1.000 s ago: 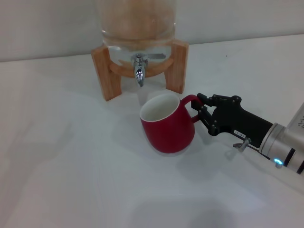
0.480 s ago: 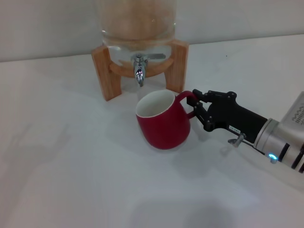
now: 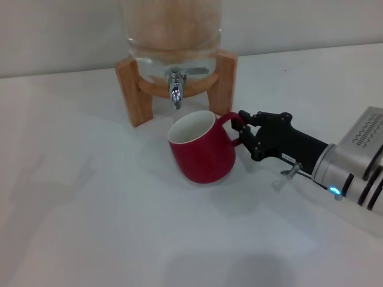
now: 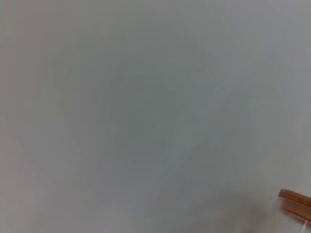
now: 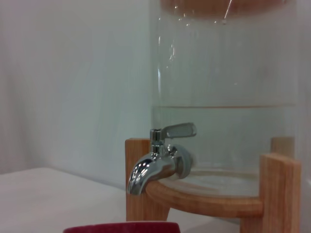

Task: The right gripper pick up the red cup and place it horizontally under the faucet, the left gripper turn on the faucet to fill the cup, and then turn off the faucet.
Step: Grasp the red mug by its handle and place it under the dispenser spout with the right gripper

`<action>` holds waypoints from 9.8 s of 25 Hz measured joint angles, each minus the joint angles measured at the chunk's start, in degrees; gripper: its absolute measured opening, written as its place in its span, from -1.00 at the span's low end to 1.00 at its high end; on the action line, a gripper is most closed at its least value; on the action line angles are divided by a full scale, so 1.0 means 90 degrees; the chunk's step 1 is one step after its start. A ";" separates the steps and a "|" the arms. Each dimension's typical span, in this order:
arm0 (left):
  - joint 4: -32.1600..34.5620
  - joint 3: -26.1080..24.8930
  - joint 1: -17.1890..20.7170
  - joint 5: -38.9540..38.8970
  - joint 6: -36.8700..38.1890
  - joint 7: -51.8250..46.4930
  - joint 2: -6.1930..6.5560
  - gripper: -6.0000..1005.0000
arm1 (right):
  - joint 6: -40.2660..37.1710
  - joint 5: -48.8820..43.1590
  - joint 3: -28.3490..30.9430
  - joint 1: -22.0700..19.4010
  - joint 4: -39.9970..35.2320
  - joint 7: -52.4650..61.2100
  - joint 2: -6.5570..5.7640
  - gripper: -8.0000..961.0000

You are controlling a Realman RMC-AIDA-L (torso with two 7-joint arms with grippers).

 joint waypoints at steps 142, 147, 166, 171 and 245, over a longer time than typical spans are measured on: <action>0.0000 -0.0020 0.0007 -0.0081 -0.0239 -0.0002 -0.0023 0.74 | -0.1338 -0.0284 0.1050 0.0495 0.0682 -0.1002 0.0000 -0.77; 0.0000 -0.0020 0.0007 -0.0081 -0.0239 0.0000 -0.0023 0.74 | -0.1358 -0.0284 0.1054 0.0500 0.0683 -0.0988 -0.0001 -0.77; 0.0000 -0.0020 0.0007 -0.0081 -0.0240 -0.0016 -0.0023 0.74 | -0.1346 -0.0258 0.1212 0.0452 0.0699 -0.0975 0.0000 -0.62; 0.0000 -0.0020 0.0007 -0.0081 -0.0239 -0.0019 -0.0023 0.74 | -0.1372 -0.0285 0.1286 0.0452 0.0709 -0.0975 0.0000 -0.59; 0.0000 -0.0019 0.0040 -0.0068 -0.0308 0.0010 -0.0019 0.74 | -0.2263 -0.0313 0.1875 0.1016 0.1102 -0.1044 0.0000 -0.58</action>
